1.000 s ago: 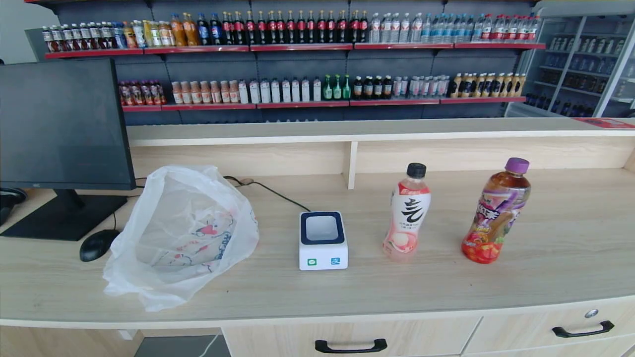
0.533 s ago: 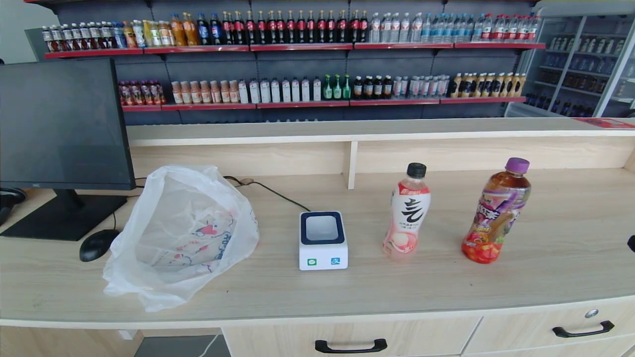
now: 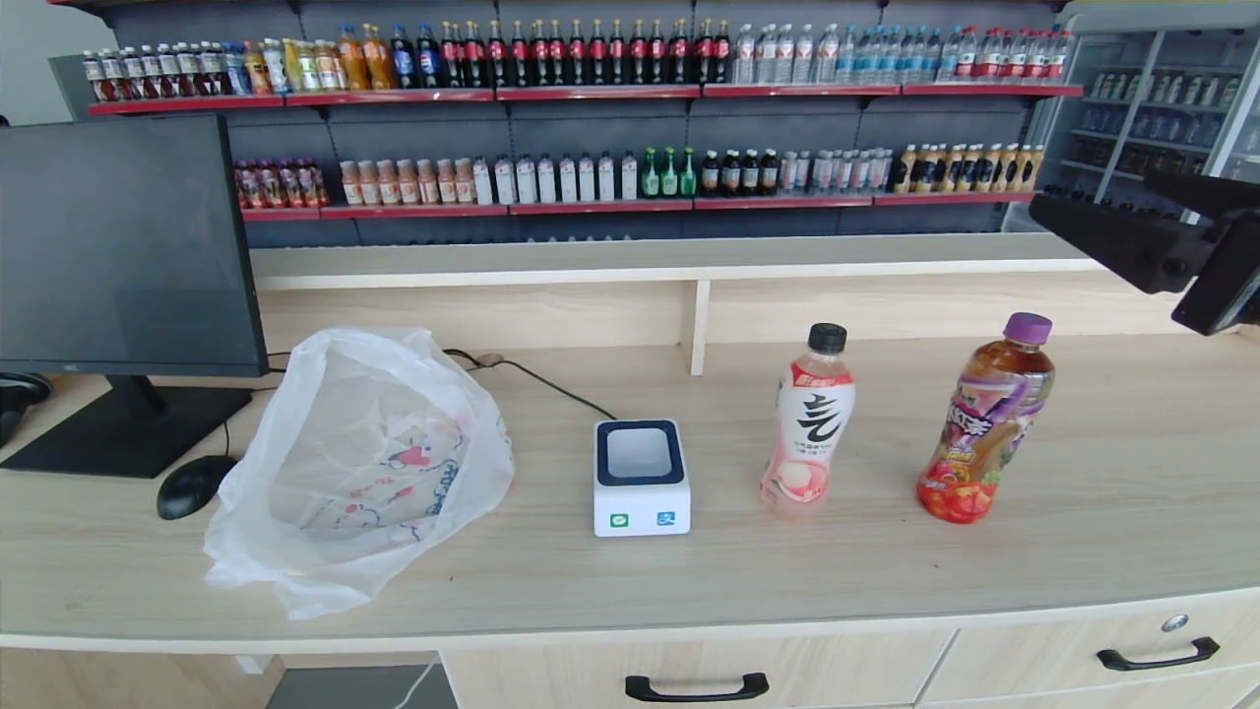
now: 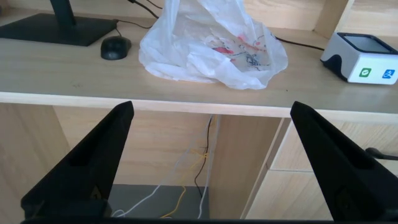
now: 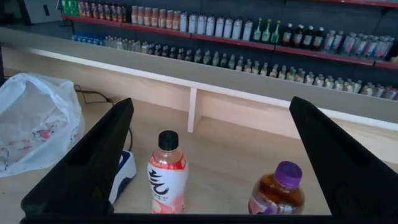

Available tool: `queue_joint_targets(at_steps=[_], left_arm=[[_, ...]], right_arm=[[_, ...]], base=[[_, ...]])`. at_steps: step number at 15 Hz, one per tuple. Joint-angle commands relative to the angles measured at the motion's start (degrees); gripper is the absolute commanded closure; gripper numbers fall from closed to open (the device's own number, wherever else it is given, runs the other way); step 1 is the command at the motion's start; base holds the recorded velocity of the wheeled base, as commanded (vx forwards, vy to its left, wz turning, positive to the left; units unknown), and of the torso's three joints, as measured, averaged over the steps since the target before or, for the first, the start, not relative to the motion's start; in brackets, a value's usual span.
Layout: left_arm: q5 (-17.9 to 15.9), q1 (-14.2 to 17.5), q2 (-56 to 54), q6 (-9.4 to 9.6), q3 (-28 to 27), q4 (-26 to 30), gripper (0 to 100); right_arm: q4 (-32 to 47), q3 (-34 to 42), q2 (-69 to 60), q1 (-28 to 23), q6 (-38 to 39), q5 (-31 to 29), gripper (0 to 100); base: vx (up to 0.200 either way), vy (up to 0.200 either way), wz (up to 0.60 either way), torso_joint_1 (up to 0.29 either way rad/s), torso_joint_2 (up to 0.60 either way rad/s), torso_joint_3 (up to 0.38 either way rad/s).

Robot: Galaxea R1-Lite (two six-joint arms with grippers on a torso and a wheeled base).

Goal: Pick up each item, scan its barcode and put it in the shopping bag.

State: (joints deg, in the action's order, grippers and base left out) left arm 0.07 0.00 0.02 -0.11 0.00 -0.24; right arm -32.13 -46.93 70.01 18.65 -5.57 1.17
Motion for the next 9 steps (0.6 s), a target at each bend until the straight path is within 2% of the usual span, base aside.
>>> queue_joint_targets(at_steps=[1, 3, 5, 7, 9], left_arm=[[0.0, 0.0, 0.0, -0.07, 0.0, 0.0, 0], [0.0, 0.1, 0.0, -0.07, 0.0, 0.0, 0], [0.0, 0.0, 0.0, 0.02, 0.0, 0.0, 0], [0.0, 0.1, 0.0, -0.07, 0.0, 0.0, 0], [0.0, 0.0, 0.0, 0.02, 0.0, 0.0, 0]], right_arm=[[-6.6, 2.6, 9.2, 4.6, 0.5, -4.9, 0], [-10.3, 4.0, 11.6, 7.0, 2.2, -6.4, 0], [-14.1, 9.6, 11.8, 7.0, 2.4, -6.4, 0], [-21.7, 16.2, 12.6, 7.1, 3.1, -5.7, 0], [-27.4, 18.6, 15.4, 7.2, 4.2, -4.8, 0]], base=[[0.0, 0.0, 0.0, 0.0, 0.0, 0.0], [0.0, 0.0, 0.0, 0.0, 0.0, 0.0], [0.0, 0.0, 0.0, 0.0, 0.0, 0.0], [0.0, 0.0, 0.0, 0.0, 0.0, 0.0], [0.0, 0.0, 0.0, 0.0, 0.0, 0.0]])
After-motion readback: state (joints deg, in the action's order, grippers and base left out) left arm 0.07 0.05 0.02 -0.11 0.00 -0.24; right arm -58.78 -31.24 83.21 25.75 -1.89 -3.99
